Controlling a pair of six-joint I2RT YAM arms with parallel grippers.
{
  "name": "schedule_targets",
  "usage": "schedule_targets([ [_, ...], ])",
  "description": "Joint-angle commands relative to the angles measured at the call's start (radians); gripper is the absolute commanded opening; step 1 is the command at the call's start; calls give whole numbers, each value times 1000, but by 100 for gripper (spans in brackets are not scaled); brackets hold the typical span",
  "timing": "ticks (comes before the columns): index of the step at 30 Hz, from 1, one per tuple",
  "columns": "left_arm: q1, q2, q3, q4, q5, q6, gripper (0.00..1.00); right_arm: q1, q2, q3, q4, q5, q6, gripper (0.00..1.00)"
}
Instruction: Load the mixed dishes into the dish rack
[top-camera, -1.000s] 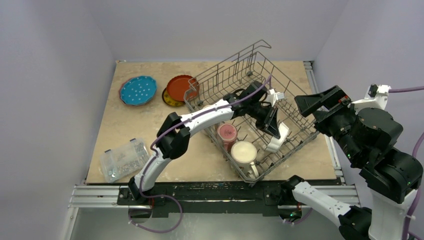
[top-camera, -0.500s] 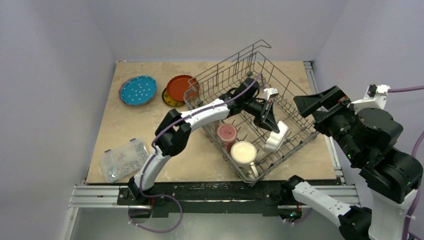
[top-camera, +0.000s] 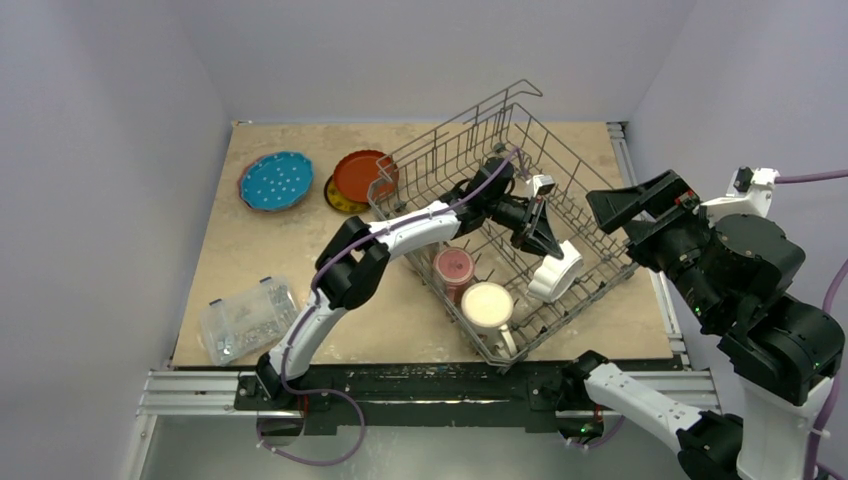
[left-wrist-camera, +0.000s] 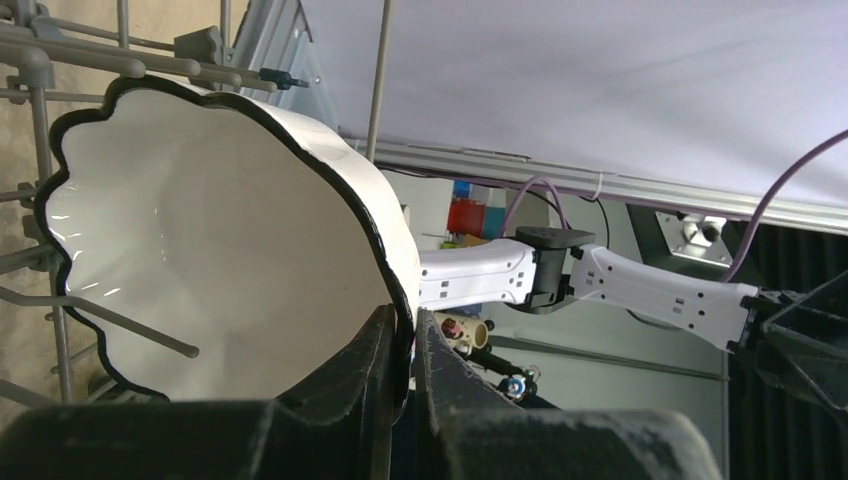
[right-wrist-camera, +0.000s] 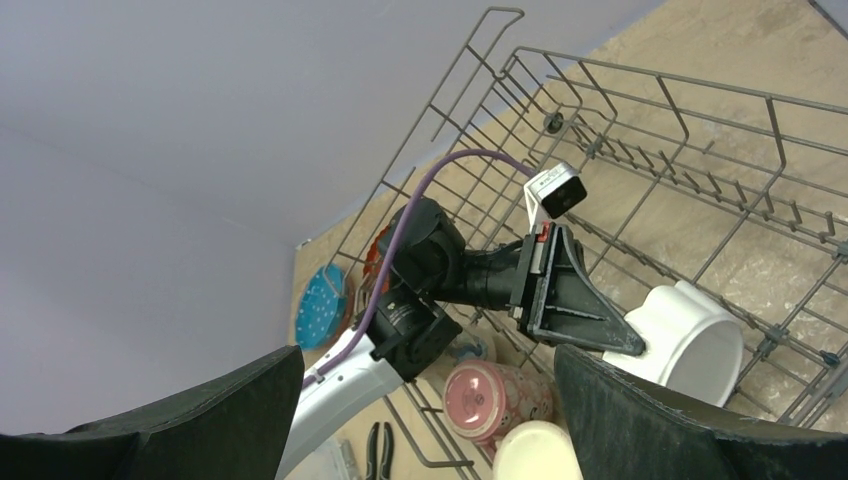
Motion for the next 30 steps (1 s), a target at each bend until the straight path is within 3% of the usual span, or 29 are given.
schedule_targets([
  [1, 2, -229, 123, 23, 24, 14, 0, 3, 23, -2, 34, -13, -8, 98],
  [8, 4, -256, 131, 14, -10, -57, 0, 3, 25, -2, 37, -13, -7, 98],
  [12, 1, -263, 250, -263, -51, 121, 0, 2, 23, -12, 42, -13, -2, 98],
  [16, 12, -285, 171, -33, -78, -30, 0, 3, 23, -17, 46, -15, -1, 98],
  [19, 22, -290, 174, 8, -97, -72, 0, 3, 21, -29, 51, -15, 2, 98],
  [21, 25, -302, 213, -103, -115, 42, 0, 3, 16, -39, 52, -15, 3, 98],
  [25, 13, -315, 382, -541, -182, 405, 0, 2, 11, -48, 49, -9, 6, 98],
  [26, 12, -325, 378, -575, -187, 433, 0, 3, 9, -48, 48, -5, 7, 98],
  [29, 14, -364, 272, -500, -178, 409, 0, 3, 3, -51, 43, 2, 12, 98],
  [30, 18, -376, 207, -373, -152, 313, 0, 3, 3, -52, 43, 3, 14, 98],
])
